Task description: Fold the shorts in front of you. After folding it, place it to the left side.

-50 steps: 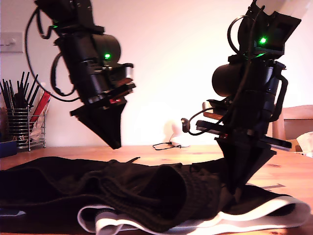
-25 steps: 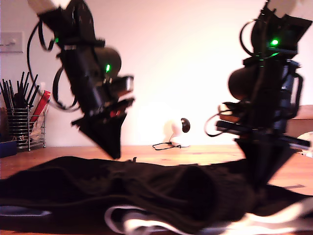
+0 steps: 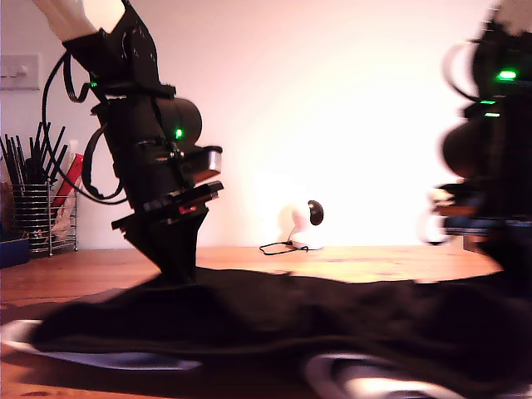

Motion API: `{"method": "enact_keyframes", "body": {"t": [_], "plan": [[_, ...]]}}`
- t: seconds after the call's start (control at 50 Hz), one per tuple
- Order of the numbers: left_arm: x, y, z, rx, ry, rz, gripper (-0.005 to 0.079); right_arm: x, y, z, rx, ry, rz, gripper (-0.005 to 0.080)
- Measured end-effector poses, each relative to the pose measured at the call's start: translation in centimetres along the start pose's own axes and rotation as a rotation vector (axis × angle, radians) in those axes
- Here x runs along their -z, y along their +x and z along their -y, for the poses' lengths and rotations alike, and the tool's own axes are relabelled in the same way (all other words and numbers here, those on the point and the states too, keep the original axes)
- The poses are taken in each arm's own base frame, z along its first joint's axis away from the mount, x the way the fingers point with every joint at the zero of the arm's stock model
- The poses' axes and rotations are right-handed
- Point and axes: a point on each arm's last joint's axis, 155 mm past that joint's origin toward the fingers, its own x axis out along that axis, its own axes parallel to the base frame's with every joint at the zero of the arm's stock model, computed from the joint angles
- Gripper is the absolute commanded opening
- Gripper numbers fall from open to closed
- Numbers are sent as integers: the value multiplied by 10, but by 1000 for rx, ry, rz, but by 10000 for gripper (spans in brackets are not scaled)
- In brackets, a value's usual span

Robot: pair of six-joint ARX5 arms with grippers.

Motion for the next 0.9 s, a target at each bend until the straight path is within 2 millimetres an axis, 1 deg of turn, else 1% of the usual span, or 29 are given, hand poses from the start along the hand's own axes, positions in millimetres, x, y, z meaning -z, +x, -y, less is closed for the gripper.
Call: {"method": "enact_keyframes", "body": {"t": [0.06,0.16,0.38,0.5,0.6,0.7,0.78,0.9], "plan": [[2,5,2,12,7,5,59,2,-1,-2,-25,9,-5,-13],[13,18,3,25,4,-5,59,3,-4,-7,-53,9,-2,-13],[5,20,2,28,15,38,57,11,-29,-10,-56,5,29,-13],[1,21,4,38,21,57,57,9,-38,-15,-79,4,48,-13],[0,21,9,61,24,63,57,9,-40,-27,-146,3,49,-13],[0,22,15,87,28,66,57,10,-45,-44,-207,-14,44,-13],[0,24,26,110,40,62,57,7,-54,-66,-263,-50,57,-13],[3,28,44,139,48,46,57,-1,-72,-97,-329,-96,87,-13]]}}
